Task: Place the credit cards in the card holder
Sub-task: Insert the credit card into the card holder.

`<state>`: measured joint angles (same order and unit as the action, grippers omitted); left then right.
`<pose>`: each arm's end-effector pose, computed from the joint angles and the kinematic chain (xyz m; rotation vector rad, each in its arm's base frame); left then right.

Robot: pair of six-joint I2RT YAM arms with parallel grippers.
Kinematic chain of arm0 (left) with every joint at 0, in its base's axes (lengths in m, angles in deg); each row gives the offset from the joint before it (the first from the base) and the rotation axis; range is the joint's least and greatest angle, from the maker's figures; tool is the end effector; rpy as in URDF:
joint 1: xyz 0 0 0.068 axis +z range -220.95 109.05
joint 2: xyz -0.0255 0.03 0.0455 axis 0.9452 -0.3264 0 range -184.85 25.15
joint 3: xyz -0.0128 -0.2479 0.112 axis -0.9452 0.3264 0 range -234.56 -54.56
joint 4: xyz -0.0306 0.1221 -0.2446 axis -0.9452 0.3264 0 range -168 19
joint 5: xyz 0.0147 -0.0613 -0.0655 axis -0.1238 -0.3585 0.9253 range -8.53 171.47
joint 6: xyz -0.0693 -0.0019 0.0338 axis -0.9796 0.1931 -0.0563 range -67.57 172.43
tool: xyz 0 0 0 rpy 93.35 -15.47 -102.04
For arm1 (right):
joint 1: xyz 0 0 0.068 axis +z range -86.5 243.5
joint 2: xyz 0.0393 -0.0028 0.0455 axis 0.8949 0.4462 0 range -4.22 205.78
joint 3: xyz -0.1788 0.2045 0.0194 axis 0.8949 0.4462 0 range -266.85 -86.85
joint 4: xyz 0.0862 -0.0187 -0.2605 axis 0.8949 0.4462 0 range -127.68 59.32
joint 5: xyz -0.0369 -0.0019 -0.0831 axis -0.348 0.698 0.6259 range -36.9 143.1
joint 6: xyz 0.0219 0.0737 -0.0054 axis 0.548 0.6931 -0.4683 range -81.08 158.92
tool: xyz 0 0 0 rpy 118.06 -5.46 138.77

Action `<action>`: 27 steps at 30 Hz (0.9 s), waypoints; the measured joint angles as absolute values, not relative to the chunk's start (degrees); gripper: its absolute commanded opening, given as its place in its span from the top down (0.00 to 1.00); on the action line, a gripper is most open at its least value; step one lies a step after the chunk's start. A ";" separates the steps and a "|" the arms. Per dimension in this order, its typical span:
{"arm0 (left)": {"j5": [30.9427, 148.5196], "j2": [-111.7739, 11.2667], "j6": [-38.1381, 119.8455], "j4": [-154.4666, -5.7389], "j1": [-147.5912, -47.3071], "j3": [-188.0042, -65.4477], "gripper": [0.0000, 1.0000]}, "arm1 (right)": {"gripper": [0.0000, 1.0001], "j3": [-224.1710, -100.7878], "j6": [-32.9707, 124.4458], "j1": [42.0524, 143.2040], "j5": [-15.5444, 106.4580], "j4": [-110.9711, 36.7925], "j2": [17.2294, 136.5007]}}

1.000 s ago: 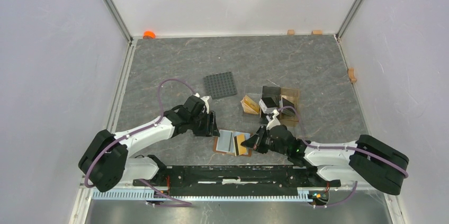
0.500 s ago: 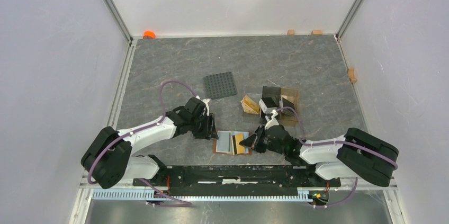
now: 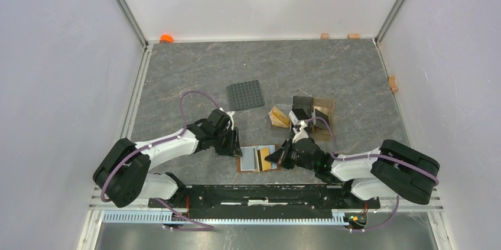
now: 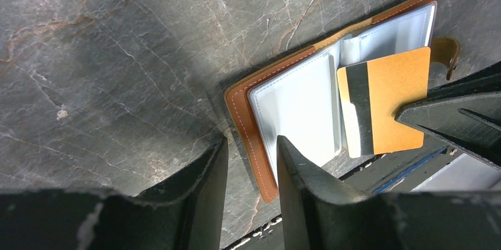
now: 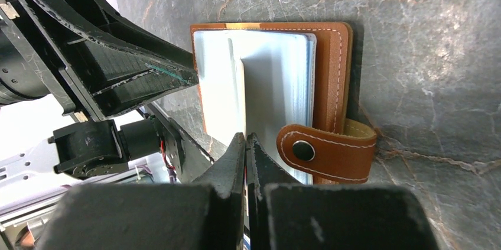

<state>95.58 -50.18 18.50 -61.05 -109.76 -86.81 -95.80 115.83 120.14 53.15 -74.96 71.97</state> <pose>0.1867 -0.1708 0.1157 0.2099 2.7693 -0.7173 0.1286 0.1954 0.0837 0.4270 2.3855 1.2866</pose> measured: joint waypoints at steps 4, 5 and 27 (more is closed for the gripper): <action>95.56 -50.55 18.50 -61.42 -109.76 -86.72 0.64 | 1.00 -96.10 114.80 120.14 53.41 -74.26 71.46; 95.56 -50.72 18.50 -61.53 -109.76 -86.72 0.65 | 1.00 -96.15 114.45 120.14 53.66 -73.52 70.83; 95.01 -51.01 18.50 -61.49 -109.76 -86.72 0.70 | 1.00 -97.92 112.09 120.52 53.33 -72.36 71.88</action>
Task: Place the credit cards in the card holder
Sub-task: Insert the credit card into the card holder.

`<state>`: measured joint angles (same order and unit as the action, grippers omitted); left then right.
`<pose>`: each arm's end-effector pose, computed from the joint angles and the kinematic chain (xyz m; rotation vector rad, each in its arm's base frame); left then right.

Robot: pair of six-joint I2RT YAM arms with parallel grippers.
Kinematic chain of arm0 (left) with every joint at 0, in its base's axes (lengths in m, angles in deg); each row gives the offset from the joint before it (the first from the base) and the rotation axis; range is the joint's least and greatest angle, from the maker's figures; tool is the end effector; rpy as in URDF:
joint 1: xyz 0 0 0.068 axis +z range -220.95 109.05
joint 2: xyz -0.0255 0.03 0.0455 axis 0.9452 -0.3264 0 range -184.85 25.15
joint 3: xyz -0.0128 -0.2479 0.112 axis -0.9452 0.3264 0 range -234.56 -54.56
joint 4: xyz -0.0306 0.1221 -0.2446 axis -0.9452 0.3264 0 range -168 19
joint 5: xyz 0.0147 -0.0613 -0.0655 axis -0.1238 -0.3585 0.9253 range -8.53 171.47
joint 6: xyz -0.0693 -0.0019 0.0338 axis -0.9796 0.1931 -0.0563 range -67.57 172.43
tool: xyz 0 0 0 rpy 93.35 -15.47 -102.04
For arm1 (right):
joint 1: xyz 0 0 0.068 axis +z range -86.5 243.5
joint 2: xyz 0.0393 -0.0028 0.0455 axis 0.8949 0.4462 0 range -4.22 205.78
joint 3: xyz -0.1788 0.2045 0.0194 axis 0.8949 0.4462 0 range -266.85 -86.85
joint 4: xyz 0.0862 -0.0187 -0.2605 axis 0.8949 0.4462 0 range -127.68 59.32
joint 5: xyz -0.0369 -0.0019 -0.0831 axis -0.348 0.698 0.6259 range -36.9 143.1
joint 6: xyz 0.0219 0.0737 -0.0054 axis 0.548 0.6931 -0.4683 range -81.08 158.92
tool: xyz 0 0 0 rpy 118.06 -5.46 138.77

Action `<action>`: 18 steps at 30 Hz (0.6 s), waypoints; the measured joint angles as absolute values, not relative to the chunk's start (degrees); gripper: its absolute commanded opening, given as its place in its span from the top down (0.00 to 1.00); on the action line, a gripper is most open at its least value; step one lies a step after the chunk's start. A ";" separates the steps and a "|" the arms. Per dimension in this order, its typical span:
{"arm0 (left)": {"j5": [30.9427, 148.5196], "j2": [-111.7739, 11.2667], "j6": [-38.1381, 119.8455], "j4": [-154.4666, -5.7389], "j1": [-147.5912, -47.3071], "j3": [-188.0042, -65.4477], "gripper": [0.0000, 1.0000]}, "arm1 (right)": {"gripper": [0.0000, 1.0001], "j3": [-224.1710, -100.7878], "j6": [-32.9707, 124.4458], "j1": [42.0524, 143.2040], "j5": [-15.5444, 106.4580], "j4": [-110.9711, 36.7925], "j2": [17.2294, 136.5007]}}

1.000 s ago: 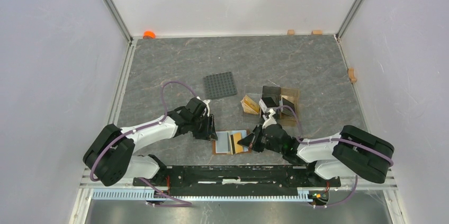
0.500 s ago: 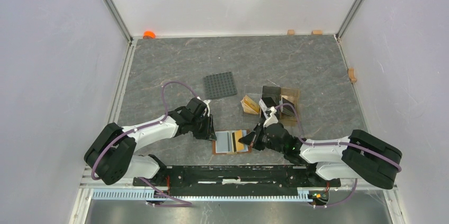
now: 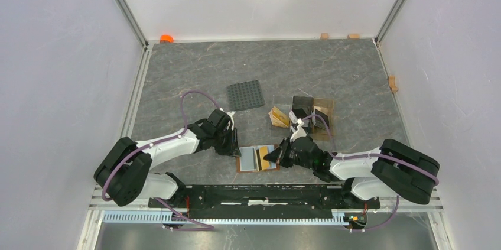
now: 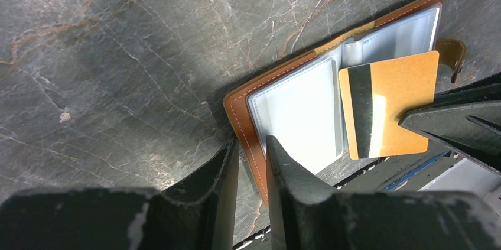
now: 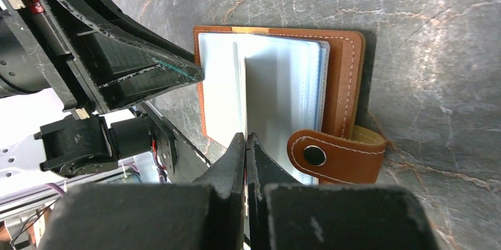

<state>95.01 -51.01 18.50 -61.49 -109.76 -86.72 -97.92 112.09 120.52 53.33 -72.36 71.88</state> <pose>0.1876 -0.1707 0.1123 0.2050 2.7748 -0.7000 0.1315 0.2023 0.0890 0.3413 2.3865 1.2517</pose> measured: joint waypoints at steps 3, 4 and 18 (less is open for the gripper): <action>94.99 -51.01 18.50 -61.42 -109.76 -86.72 0.72 | 1.00 -97.94 111.83 120.52 53.13 -73.19 71.99; 94.94 -51.01 18.50 -61.42 -109.76 -86.72 0.72 | 1.00 -97.98 111.54 120.52 53.13 -73.26 71.97; 94.20 -51.12 18.50 -61.31 -109.69 -86.72 0.75 | 1.00 -98.00 110.41 120.89 53.11 -73.61 71.79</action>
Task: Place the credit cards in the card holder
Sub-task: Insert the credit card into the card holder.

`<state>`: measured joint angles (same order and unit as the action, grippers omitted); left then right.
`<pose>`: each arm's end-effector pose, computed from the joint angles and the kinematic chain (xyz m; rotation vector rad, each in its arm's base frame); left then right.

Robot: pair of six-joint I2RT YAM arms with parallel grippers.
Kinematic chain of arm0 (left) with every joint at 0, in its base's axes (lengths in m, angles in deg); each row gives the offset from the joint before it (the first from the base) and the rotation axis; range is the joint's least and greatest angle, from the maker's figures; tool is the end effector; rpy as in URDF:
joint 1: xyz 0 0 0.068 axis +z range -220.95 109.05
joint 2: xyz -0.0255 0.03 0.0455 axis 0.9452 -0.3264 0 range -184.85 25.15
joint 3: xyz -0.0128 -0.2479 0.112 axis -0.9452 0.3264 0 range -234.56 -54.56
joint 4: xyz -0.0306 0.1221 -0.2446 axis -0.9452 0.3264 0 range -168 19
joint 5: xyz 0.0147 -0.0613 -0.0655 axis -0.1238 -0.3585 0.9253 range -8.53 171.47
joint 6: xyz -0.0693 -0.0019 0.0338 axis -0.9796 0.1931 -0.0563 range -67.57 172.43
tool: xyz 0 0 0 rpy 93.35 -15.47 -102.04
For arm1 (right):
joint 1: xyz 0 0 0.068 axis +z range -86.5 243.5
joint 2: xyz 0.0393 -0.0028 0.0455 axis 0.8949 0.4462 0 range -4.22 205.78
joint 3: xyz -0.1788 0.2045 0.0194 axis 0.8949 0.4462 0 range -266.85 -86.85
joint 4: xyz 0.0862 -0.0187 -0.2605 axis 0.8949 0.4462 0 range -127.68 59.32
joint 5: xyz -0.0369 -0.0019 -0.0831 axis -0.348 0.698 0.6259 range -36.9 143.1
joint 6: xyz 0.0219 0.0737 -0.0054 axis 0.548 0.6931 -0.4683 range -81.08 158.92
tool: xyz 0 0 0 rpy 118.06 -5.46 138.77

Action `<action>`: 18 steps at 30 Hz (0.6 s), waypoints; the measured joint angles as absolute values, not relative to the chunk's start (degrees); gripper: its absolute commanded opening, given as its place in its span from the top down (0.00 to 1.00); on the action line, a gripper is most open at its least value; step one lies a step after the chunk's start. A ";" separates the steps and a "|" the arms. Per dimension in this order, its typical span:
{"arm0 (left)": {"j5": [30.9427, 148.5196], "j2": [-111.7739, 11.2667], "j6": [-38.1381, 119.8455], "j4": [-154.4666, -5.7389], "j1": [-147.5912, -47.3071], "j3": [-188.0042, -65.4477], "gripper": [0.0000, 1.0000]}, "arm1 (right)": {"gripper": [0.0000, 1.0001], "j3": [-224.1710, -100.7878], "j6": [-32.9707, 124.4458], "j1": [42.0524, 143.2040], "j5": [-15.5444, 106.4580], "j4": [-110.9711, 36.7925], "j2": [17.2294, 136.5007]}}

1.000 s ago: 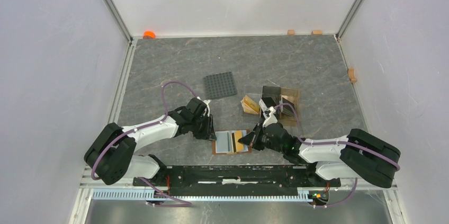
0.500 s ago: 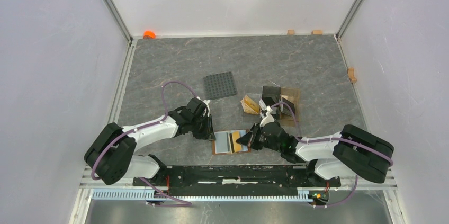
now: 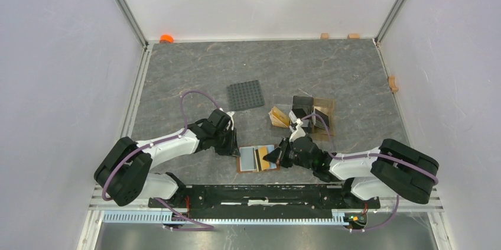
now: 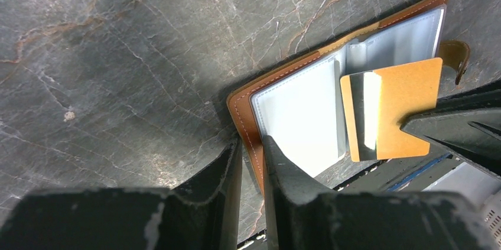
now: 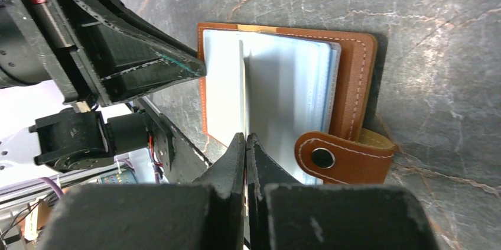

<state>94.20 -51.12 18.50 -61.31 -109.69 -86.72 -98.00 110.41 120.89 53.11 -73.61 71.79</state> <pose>0.1881 -0.1696 0.1114 0.1973 2.7756 -0.6793 0.1310 0.2049 0.0924 0.2925 2.3650 1.2682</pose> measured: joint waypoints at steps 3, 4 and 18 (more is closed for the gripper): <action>94.14 -51.12 18.48 -61.27 -109.69 -86.72 0.75 | 1.00 -98.00 110.43 120.89 53.09 -73.61 72.80; 94.14 -51.12 18.48 -61.27 -109.69 -86.72 0.75 | 1.00 -98.00 110.43 120.89 53.09 -73.61 72.88; 94.07 -51.12 18.50 -61.18 -109.69 -86.72 0.76 | 1.00 -99.29 110.43 120.89 53.31 -74.28 75.42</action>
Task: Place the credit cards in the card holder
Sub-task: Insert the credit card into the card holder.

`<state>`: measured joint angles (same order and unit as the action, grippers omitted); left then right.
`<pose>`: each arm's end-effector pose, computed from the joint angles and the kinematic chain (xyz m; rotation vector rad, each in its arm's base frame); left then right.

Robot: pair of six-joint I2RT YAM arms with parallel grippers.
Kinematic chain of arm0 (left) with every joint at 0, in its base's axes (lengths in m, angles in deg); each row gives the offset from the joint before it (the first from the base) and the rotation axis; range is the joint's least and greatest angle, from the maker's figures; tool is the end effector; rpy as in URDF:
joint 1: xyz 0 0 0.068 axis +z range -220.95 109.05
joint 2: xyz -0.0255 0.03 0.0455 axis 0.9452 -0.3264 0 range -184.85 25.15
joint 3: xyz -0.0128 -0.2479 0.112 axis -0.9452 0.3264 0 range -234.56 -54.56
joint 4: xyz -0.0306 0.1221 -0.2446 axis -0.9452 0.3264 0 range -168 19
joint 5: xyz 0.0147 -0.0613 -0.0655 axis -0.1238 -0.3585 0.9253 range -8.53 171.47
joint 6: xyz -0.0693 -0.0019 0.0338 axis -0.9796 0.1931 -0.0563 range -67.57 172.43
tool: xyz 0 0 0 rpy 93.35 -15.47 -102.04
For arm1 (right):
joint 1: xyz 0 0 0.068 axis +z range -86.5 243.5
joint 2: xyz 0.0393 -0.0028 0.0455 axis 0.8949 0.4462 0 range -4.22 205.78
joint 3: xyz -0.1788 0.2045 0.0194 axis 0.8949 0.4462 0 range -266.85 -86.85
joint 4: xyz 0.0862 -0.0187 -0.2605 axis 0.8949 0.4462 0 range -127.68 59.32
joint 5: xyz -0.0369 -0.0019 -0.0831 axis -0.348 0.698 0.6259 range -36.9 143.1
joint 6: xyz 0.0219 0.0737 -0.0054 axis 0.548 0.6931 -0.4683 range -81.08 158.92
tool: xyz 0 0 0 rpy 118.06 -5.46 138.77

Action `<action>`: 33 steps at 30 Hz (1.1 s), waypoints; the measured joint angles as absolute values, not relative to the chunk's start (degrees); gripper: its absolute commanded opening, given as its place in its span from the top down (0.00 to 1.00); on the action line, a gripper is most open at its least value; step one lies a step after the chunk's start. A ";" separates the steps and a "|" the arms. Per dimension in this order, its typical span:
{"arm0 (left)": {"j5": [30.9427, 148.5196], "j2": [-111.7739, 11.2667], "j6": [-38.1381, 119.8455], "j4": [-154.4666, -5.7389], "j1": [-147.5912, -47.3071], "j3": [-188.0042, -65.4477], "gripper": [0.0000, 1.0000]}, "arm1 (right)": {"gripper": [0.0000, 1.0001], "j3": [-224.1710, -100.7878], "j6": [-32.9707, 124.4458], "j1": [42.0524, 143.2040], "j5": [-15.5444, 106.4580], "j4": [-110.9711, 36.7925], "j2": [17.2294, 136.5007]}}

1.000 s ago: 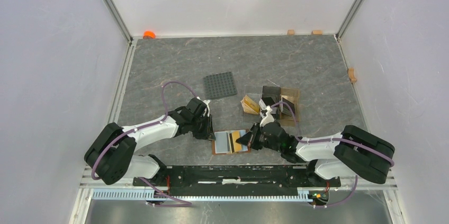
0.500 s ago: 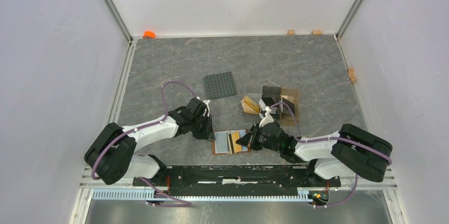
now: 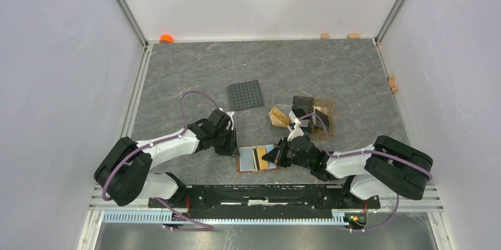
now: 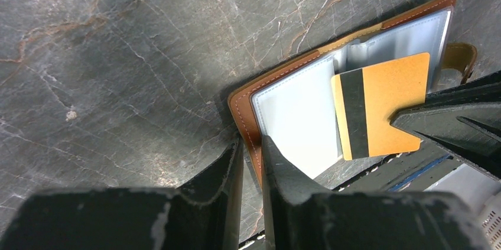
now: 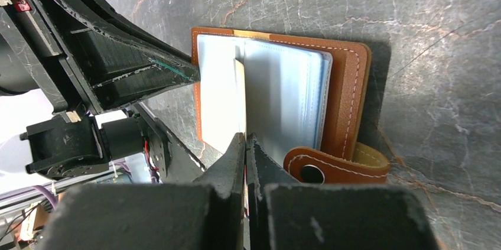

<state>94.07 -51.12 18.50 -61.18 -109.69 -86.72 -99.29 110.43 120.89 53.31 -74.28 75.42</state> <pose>0.1880 -0.1693 0.1113 0.1962 2.7772 -0.6751 0.1342 0.2095 0.0858 0.2985 2.3900 1.2378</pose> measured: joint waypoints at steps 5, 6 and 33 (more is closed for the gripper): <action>94.07 -51.12 18.50 -61.18 -109.69 -86.72 0.77 | 1.00 -99.82 110.34 120.89 54.09 -74.61 76.56; 94.07 -51.12 18.50 -61.18 -109.69 -86.72 0.77 | 1.00 -99.95 110.27 120.89 54.25 -74.70 76.82; 94.70 -51.07 18.48 -61.29 -109.65 -86.59 0.81 | 1.00 -100.76 114.36 125.37 60.58 -76.58 79.59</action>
<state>94.70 -51.07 18.48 -61.29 -109.65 -86.59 -100.76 114.36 125.37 60.58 -76.58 79.59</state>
